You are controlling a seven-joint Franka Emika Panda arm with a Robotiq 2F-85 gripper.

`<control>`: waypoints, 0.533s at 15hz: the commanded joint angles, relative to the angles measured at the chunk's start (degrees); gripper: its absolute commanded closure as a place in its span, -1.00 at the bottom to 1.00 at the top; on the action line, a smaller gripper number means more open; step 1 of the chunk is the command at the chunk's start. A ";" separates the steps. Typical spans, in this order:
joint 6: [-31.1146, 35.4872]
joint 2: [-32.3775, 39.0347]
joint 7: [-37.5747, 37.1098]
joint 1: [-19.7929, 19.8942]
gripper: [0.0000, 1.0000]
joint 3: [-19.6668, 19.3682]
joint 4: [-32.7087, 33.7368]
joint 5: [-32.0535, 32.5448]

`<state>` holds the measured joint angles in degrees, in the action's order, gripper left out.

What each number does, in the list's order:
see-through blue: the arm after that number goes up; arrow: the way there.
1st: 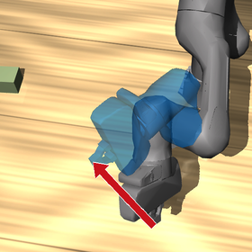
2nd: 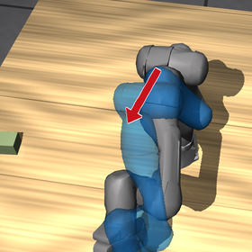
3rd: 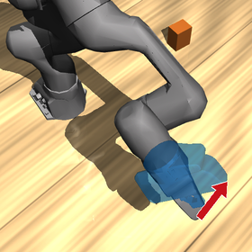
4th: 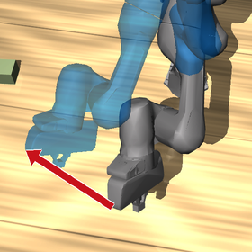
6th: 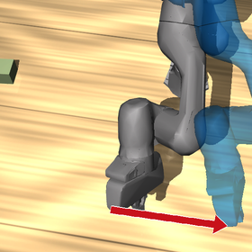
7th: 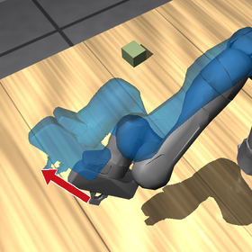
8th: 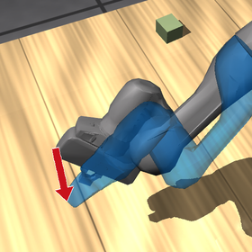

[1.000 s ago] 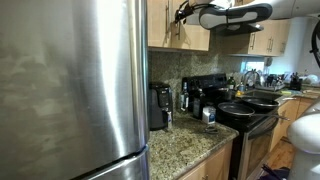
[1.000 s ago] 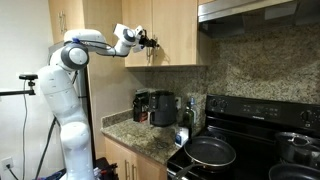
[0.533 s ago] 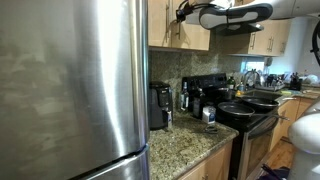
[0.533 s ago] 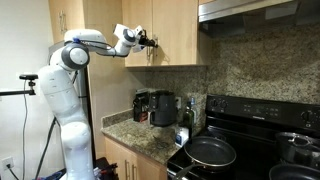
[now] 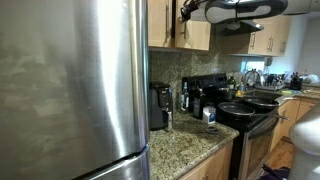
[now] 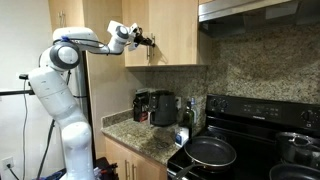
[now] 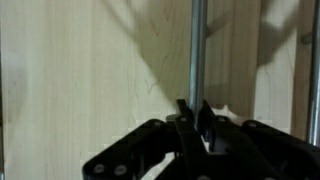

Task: Close the drawer of the air fryer, open the right upper cabinet door, remove the black bottle from the cabinet and put it on the countertop

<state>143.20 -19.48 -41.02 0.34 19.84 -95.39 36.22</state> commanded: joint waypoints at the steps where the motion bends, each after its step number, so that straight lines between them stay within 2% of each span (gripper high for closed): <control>1: -4.80 -10.92 0.73 2.41 0.93 -2.72 -6.69 0.52; 8: -10.99 -23.00 0.83 3.93 0.93 -4.36 -14.92 -2.91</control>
<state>136.32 -33.60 -42.27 0.71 17.74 -105.43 33.79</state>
